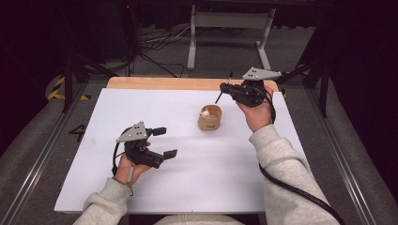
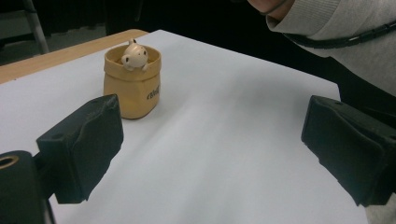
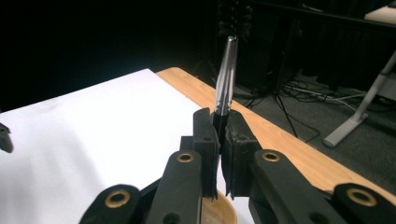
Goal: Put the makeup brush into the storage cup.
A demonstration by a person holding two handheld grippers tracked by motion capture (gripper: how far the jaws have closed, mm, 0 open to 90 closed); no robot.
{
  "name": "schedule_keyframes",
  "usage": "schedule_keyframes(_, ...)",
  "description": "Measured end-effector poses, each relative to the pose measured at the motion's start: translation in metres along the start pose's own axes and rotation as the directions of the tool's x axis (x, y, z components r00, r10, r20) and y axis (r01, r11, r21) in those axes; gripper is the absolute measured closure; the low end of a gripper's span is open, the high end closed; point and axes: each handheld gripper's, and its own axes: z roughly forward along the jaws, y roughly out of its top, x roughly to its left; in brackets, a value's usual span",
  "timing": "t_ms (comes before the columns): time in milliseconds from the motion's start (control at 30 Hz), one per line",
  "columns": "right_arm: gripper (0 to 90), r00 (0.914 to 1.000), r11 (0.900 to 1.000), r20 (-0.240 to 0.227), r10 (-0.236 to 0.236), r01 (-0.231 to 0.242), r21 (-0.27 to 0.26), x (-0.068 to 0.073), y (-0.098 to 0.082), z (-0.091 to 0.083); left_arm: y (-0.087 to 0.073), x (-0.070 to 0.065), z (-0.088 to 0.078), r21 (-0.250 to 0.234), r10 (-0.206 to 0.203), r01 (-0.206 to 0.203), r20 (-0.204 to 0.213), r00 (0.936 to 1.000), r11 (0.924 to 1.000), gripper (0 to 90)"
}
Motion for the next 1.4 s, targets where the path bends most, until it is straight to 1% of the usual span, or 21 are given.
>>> schedule_keyframes(67, 85.5, 0.9999, 1.000, 0.005, 0.012, -0.012, 0.006, -0.001, -0.006, 0.003, 0.000, 0.000, 0.000, 0.000, -0.009, 0.009, 0.001, 1.0000, 1.0000, 6.2)
schedule_keyframes(167, 85.4, 0.9998, 1.000, 0.009, 0.020, -0.020, 0.012, -0.002, -0.012, 0.008, 0.000, 0.000, 0.000, 0.001, -0.002, 0.002, 0.000, 1.0000, 1.0000, 6.2)
schedule_keyframes(367, 85.4, 0.9996, 0.999, 0.009, 0.026, -0.026, 0.027, -0.002, -0.020, 0.013, -0.001, 0.001, -0.001, -0.003, -0.001, 0.001, 0.000, 1.0000, 1.0000, 6.2)
schedule_keyframes(400, 85.4, 0.9996, 0.999, 0.009, 0.026, -0.026, 0.030, -0.002, -0.021, 0.014, -0.001, 0.000, 0.000, -0.002, -0.008, 0.008, 0.002, 1.0000, 1.0000, 6.2)
schedule_keyframes(500, 85.3, 0.9995, 0.999, 0.007, 0.032, -0.032, 0.038, -0.002, -0.025, 0.017, -0.001, 0.000, 0.000, -0.003, -0.012, 0.012, 0.005, 0.9999, 0.9999, 6.2)
schedule_keyframes(733, 85.2, 0.9991, 0.997, -0.002, 0.043, -0.043, 0.057, -0.002, -0.033, 0.024, -0.001, 0.000, 0.000, -0.001, -0.006, 0.006, 0.002, 1.0000, 1.0000, 6.3)
schedule_keyframes(867, 85.2, 0.9984, 0.996, -0.008, 0.056, -0.055, 0.065, -0.001, -0.036, 0.026, -0.001, 0.001, 0.000, 0.000, -0.011, 0.011, 0.006, 0.9999, 0.9999, 6.3)
schedule_keyframes(1067, 85.1, 0.9982, 0.995, -0.016, 0.058, -0.056, 0.082, 0.001, -0.040, 0.030, -0.002, 0.003, 0.001, 0.000, -0.026, 0.026, 0.014, 0.9996, 0.9997, 6.1)
schedule_keyframes(1233, 84.9, 0.9975, 0.993, -0.016, 0.069, -0.067, 0.092, 0.001, -0.044, 0.033, -0.002, 0.002, 0.000, 0.000, -0.027, 0.027, 0.009, 0.9996, 0.9996, 6.0)
schedule_keyframes(1267, 84.5, 0.9972, 0.993, -0.017, 0.073, -0.071, 0.091, 0.001, -0.044, 0.034, -0.002, 0.003, 0.000, -0.002, -0.023, 0.023, 0.007, 0.9997, 0.9997, 6.0)
schedule_keyframes(1333, 77.5, 0.9960, 0.992, -0.017, 0.087, -0.085, 0.091, 0.001, -0.046, 0.034, -0.002, 0.003, -0.001, -0.005, -0.025, 0.025, 0.009, 0.9996, 0.9997, 6.0)
schedule_keyframes(1367, 77.5, 0.9960, 0.992, -0.017, 0.087, -0.085, 0.091, 0.001, -0.046, 0.034, -0.002, 0.003, -0.001, -0.005, -0.025, 0.025, 0.009, 0.9996, 0.9997, 6.0)
schedule_keyframes(1400, 71.3, 0.9959, 0.992, -0.013, 0.089, -0.088, 0.086, 0.001, -0.046, 0.034, -0.002, 0.003, -0.001, -0.004, -0.025, 0.025, 0.007, 0.9997, 0.9997, 6.0)
